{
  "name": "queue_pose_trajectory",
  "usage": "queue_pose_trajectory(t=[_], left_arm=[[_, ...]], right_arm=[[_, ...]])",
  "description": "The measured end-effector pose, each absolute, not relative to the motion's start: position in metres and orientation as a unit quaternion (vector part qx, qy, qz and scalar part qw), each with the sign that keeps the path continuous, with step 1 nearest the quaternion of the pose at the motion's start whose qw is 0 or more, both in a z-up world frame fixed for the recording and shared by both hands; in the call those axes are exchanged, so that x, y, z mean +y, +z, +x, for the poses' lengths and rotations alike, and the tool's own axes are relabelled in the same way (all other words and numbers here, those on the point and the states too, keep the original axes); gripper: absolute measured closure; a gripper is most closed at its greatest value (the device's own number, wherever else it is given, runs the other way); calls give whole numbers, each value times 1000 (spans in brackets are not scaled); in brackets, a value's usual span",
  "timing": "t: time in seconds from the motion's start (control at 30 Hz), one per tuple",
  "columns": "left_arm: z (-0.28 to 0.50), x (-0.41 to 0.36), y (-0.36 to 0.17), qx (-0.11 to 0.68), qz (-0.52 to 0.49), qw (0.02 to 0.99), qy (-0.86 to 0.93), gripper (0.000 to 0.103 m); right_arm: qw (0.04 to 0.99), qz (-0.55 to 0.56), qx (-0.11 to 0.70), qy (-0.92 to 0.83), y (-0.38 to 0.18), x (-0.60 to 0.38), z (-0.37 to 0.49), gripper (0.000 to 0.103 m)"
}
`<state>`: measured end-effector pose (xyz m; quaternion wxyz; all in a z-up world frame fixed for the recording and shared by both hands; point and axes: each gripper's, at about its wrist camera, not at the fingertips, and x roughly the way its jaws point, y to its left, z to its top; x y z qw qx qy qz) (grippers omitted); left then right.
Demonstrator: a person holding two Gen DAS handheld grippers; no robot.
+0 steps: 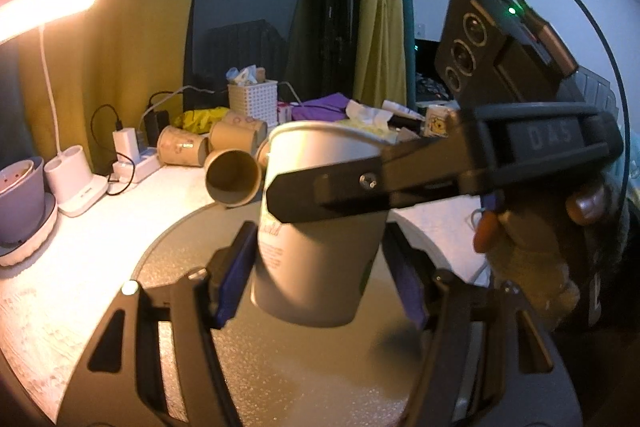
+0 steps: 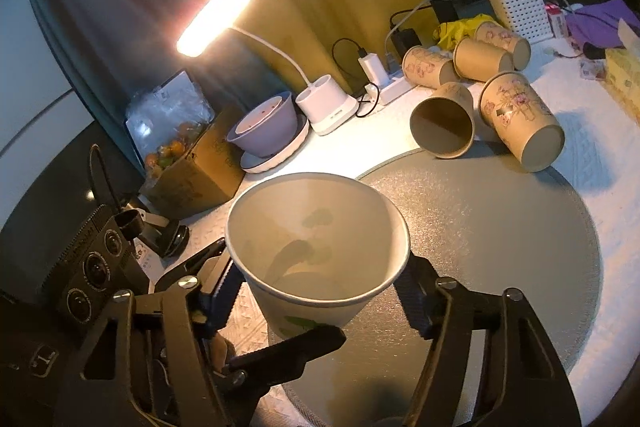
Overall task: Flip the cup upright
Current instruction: 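Rotate the held white cup upright with the left gripper, then lower the upright white cup onto the grey mat with the left gripper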
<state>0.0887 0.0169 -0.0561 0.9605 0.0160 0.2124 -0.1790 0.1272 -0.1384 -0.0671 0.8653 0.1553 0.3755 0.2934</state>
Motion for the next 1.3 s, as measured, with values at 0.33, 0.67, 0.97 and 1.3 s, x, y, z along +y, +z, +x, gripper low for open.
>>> queue_pose_trajectory(t=[0.33,0.67,0.97,1.3], left_arm=[[99,24,-60,238,-13,955,-178,25],[101,42,-62,260,-46,952,-154,18],[106,93,-56,249,-122,959,-48,18],[104,109,-58,245,-139,959,-16,18]], right_arm=[[878,136,367,275,-64,-135,135,33],[928,39,313,197,-43,-139,150,33],[939,-47,307,146,-67,-129,167,33],[930,-121,310,159,-93,-89,168,33]])
